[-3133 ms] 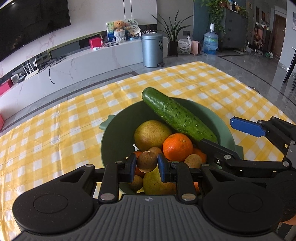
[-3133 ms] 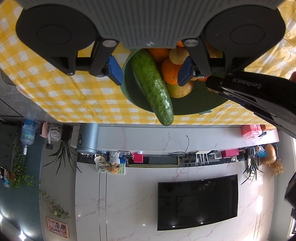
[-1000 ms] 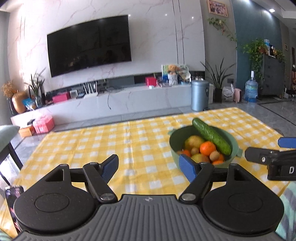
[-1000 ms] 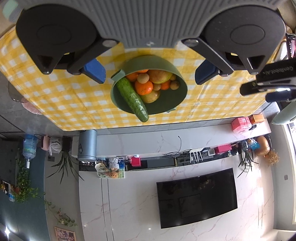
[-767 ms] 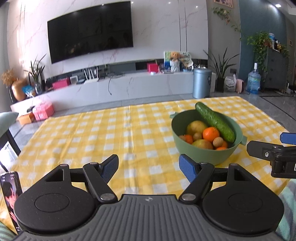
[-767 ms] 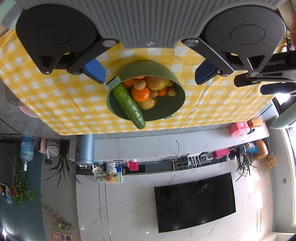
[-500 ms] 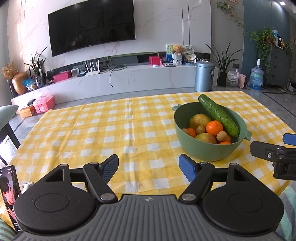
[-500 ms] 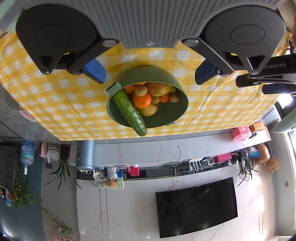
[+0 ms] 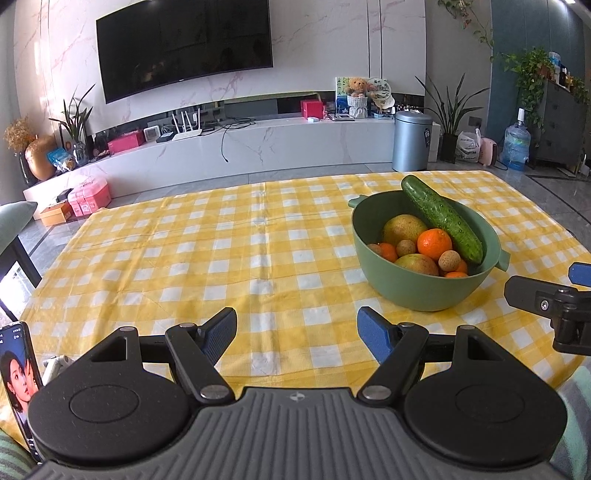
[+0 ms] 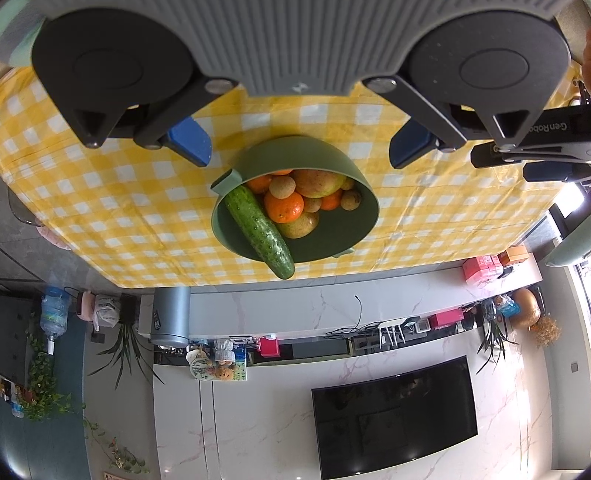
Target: Organize fruits
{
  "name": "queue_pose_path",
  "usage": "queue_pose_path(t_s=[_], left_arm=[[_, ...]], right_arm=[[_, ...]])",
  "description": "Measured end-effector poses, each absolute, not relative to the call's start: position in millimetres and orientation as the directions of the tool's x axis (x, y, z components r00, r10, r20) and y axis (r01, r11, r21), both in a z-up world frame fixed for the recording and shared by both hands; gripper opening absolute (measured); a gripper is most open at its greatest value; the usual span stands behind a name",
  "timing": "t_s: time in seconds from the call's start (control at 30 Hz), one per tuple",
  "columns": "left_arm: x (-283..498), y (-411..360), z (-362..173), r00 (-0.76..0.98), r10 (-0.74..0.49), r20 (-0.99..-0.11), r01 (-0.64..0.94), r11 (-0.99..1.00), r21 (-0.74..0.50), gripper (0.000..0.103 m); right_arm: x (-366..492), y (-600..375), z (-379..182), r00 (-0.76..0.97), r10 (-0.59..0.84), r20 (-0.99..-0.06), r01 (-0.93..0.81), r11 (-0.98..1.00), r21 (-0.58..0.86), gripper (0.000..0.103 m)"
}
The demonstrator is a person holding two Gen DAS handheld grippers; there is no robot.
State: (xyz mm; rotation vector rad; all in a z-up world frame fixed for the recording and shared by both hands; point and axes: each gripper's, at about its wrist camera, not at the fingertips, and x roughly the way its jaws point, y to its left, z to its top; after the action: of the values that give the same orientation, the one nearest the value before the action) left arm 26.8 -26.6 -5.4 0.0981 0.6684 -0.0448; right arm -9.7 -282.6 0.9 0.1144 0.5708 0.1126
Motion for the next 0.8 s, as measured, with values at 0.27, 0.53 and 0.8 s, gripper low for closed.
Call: queue_pose_path(t_s=[0.27, 0.53, 0.8], left_arm=[[26.9, -26.4, -5.5, 0.784, -0.007, -0.621, 0.071, 0.994, 0.079, 0.087], [27.1, -26.7, -5.1, 0.783, -0.007, -0.622, 0.071, 0.995, 0.077, 0.087], [26.0, -23.0, -0.1, 0.787, -0.002, -0.616, 0.062, 0.995, 0.076, 0.087]], right_arm=[[-10.1, -283.6, 1.6, 0.837, 0.138, -0.529, -0.074, 0.987, 0.140, 0.099], [-12.7, -284.1, 4.0, 0.843, 0.132, -0.521, -0.069, 0.988, 0.139, 0.099], [-16.4, -285.3, 5.4, 0.847, 0.122, -0.517, -0.056, 0.988, 0.141, 0.099]])
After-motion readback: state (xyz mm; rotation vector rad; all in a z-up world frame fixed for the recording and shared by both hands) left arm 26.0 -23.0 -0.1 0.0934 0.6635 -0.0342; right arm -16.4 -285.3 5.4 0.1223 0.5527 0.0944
